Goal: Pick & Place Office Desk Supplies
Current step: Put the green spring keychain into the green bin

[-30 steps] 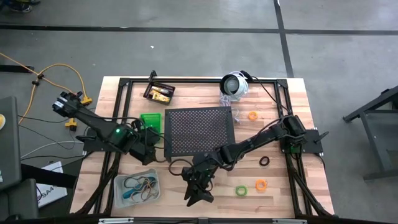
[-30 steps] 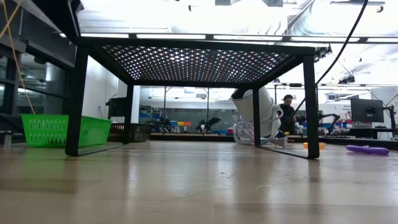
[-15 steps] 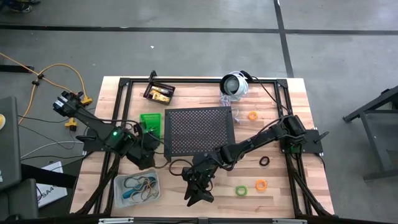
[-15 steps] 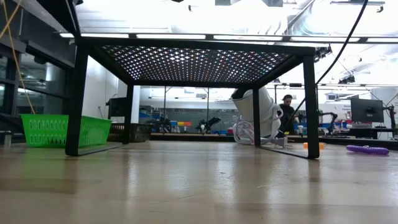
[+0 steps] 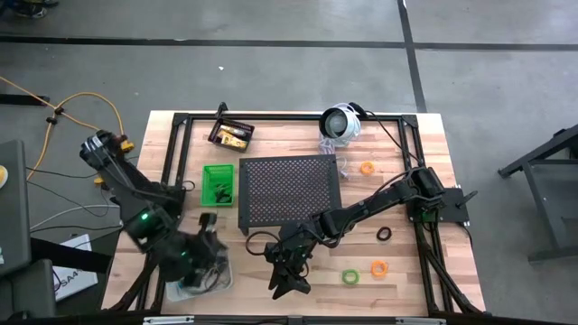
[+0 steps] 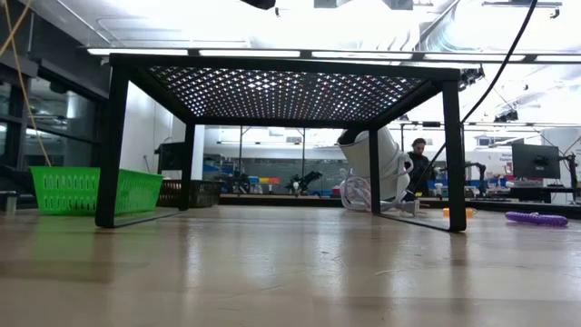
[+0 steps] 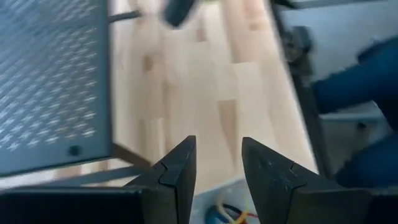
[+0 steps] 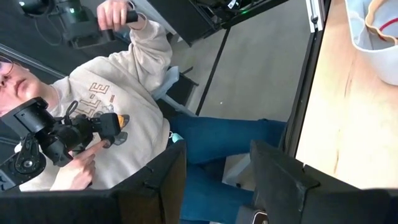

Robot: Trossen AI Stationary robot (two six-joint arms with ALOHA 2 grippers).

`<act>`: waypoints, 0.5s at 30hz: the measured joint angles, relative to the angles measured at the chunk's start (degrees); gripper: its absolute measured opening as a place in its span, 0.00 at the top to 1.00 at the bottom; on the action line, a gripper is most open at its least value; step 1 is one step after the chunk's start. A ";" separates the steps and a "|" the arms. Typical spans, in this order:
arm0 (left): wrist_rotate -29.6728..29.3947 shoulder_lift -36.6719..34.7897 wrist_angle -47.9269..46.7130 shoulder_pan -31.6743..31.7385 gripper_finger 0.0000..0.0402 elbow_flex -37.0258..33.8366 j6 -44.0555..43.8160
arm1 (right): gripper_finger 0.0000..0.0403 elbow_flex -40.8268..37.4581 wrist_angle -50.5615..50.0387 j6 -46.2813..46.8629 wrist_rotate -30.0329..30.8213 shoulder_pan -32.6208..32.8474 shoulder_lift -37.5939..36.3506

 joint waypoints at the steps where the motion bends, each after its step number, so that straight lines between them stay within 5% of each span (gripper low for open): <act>1: -0.28 0.00 0.46 -1.29 0.69 0.00 0.71 | 0.59 0.00 0.02 0.00 0.02 0.00 0.00; 15: -1.49 0.00 4.73 -4.91 0.69 0.00 4.74 | 0.59 0.00 0.02 0.00 0.17 0.00 0.00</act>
